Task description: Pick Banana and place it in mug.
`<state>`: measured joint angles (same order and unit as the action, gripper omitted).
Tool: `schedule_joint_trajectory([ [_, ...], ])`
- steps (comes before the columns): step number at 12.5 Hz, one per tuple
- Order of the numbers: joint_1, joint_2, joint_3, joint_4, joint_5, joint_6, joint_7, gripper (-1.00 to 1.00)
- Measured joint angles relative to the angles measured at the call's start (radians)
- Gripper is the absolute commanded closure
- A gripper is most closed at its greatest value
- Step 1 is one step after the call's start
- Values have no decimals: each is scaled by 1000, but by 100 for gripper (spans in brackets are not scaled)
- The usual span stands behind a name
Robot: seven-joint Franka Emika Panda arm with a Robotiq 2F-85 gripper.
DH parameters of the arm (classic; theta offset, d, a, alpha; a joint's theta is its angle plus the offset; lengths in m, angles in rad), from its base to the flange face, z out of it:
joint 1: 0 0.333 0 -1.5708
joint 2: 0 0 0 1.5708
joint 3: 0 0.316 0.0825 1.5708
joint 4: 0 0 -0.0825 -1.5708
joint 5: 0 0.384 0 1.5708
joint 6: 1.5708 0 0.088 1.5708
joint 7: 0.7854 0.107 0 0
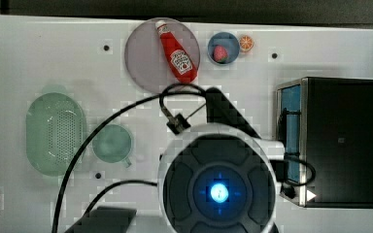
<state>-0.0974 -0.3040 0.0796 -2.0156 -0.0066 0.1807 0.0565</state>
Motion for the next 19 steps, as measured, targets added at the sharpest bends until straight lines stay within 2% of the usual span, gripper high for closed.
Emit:
schedule_joint_trajectory([
  [3,-2,95,-8,-164,41,201,-11,-100],
  [5,-9,235,-29,-279,8,346,-63,-100],
  [6,-29,303,-55,-383,10,417,-135,-100],
  [7,-41,324,-55,-412,25,444,-170,-100],
  [8,-55,345,-42,-430,27,496,-217,-100],
  [12,-25,433,-16,-400,16,706,-393,-100],
  [15,-19,514,-18,-414,19,884,-434,-100],
  [18,-16,647,-6,-400,28,931,-434,-99],
  [19,-14,686,-3,-406,30,941,-434,-72],
])
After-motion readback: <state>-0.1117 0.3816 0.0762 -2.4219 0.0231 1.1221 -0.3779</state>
